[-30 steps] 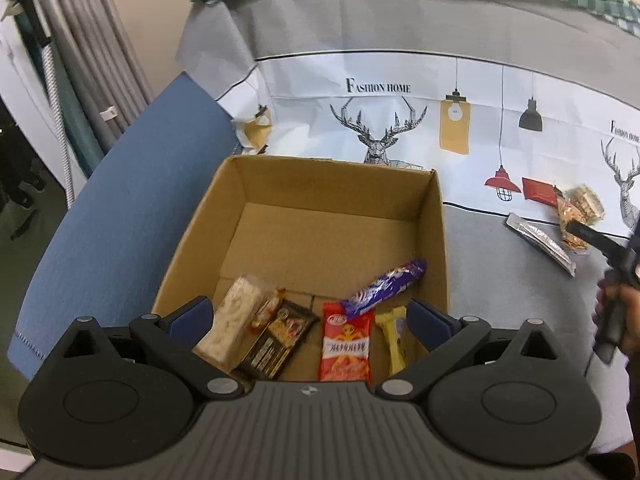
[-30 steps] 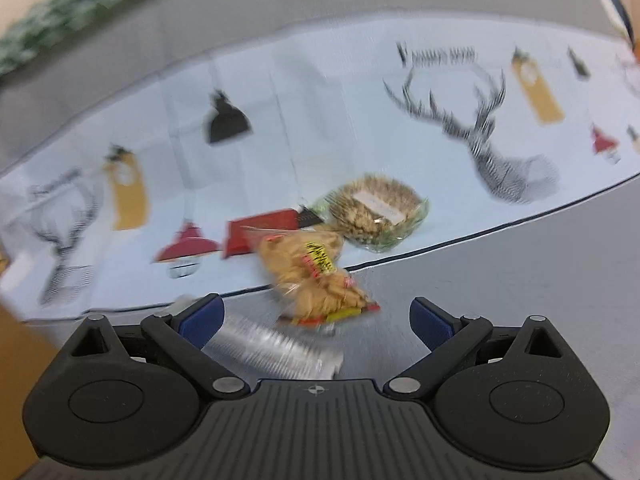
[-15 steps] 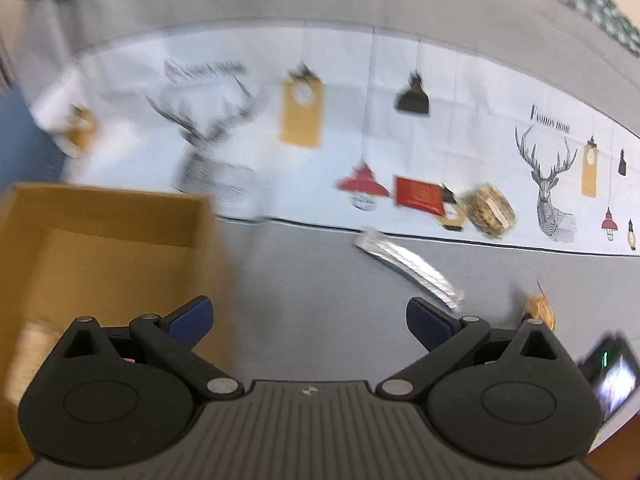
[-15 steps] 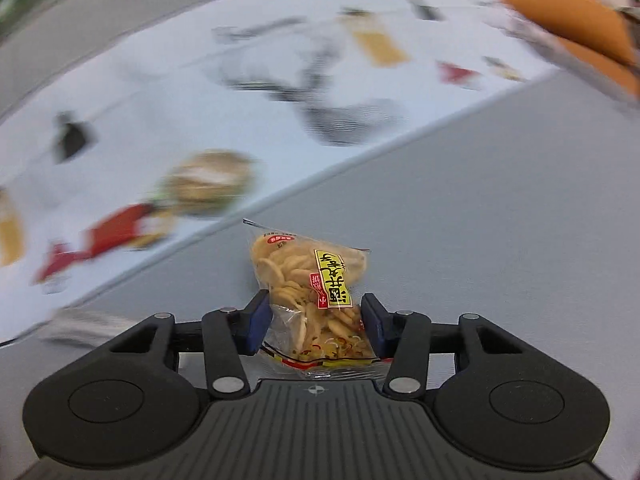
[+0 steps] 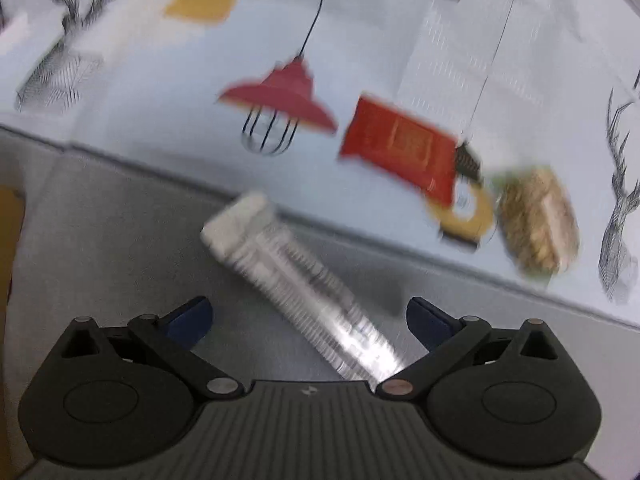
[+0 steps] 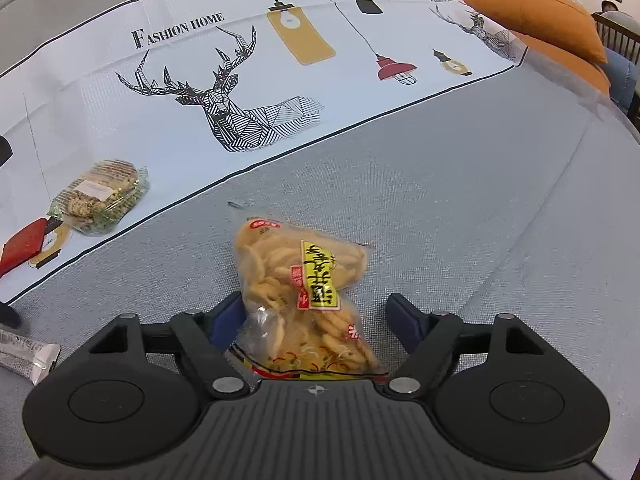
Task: Organize snacks
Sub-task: 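Grasp the silver wrapper stick with left tool while right tool grasps clear cracker bag, then carry the silver wrapper stick and cracker bag over the cardboard box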
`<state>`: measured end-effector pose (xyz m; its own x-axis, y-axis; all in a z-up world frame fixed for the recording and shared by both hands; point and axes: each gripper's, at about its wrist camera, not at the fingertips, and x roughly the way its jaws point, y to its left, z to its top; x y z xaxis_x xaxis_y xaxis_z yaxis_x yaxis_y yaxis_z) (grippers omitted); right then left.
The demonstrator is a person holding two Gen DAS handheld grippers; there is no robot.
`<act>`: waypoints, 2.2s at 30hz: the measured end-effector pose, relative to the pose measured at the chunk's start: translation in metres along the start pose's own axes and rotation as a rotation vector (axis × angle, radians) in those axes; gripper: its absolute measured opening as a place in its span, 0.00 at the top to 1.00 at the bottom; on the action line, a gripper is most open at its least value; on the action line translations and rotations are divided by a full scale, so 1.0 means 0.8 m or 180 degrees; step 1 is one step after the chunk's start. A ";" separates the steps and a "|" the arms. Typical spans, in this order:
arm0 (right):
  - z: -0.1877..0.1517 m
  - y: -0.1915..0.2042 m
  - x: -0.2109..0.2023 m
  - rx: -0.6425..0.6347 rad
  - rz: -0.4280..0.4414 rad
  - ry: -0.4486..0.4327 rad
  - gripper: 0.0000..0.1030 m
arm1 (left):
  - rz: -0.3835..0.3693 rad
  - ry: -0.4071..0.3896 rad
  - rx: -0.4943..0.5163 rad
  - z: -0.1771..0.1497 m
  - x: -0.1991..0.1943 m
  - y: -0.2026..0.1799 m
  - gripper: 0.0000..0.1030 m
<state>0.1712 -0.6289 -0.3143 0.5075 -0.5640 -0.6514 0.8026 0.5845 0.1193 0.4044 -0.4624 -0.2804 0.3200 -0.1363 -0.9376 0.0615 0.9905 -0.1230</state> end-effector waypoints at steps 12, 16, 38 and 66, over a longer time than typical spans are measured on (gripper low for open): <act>0.002 0.007 -0.002 -0.0083 -0.0031 -0.0056 0.47 | 0.0125 -0.0091 0.0423 -0.020 -0.021 -0.020 0.81; 0.007 0.004 -0.004 0.0021 0.0017 -0.0051 0.49 | -0.0037 -0.0132 0.0477 -0.024 -0.056 -0.011 0.85; -0.017 0.019 -0.334 -0.0118 0.1239 -0.1063 0.49 | 0.0005 -0.1280 0.0984 -0.221 -0.442 0.307 0.85; -0.219 0.068 -0.680 -0.1845 0.2636 -0.0627 0.49 | -0.0285 -0.1702 0.0451 -0.445 -0.538 0.532 0.85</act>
<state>-0.1161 -0.1879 -0.0845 0.9171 0.0887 -0.3886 -0.0705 0.9956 0.0610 -0.0435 0.0245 -0.0453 0.7404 -0.2467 -0.6253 0.2251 0.9675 -0.1152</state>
